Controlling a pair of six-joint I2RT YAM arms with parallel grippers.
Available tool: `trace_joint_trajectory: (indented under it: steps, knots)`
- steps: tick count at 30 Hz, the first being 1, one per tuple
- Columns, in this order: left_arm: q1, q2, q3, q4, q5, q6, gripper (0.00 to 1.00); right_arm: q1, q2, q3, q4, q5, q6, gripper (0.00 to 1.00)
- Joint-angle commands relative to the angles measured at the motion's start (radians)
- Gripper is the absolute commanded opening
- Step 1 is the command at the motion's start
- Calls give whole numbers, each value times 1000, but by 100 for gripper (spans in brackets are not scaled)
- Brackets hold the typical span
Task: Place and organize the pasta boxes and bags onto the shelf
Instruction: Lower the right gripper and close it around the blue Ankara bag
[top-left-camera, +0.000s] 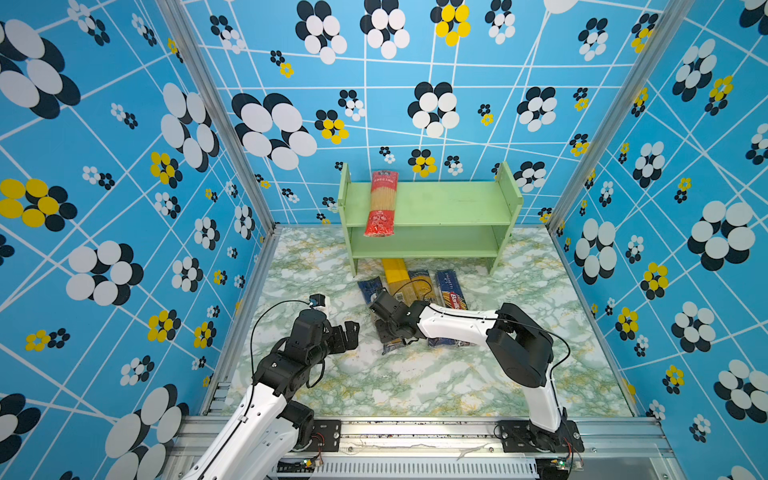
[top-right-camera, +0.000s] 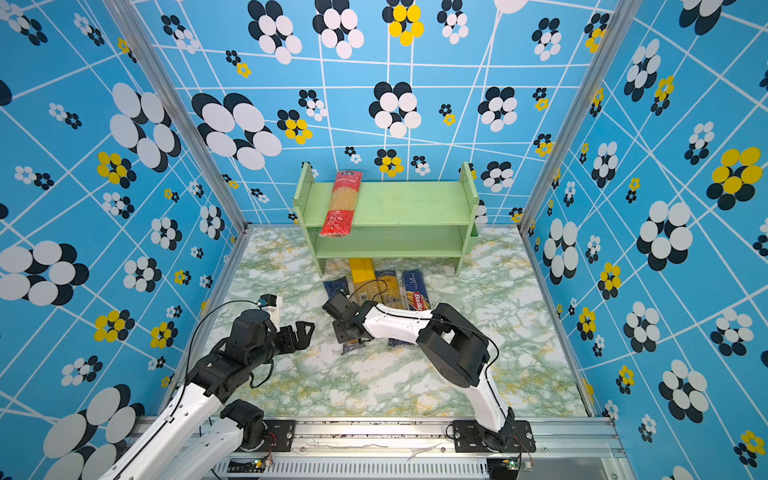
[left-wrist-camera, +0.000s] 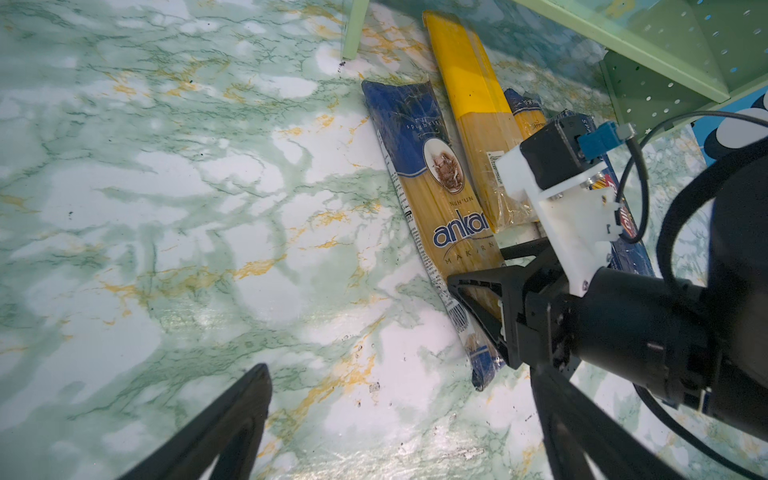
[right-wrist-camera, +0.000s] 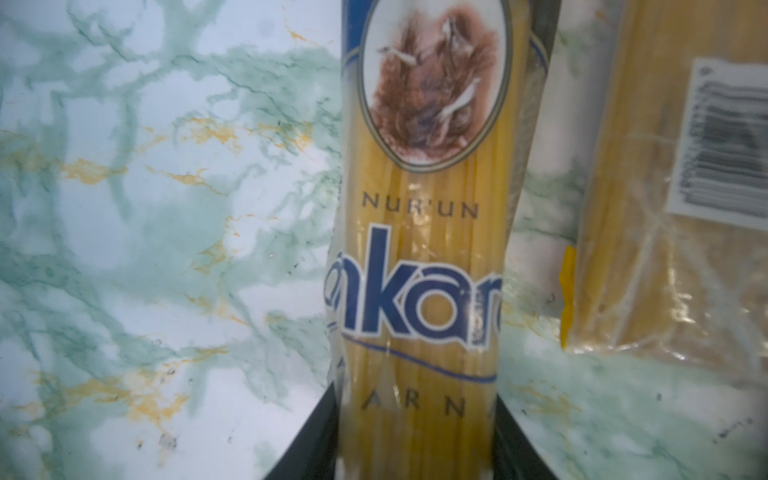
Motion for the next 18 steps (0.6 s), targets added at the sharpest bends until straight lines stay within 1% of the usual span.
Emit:
trace_joint_trajectory:
  steps: [1,3,8,12,18]
  knots:
    - [9,-14,-21,6,13,-9,99,18,9,28,-82,-33,-19,28]
    - [10,-14,-21,7,14,-9,99,18,8,41,-93,-44,-25,23]
    - [10,-22,-20,1,15,-7,99,18,-6,54,-107,-56,-27,14]
    - [13,-28,-24,1,15,-9,99,18,-15,68,-123,-74,-30,0]
    - [15,-18,-24,8,20,-7,99,18,-16,117,-160,-113,-31,0]
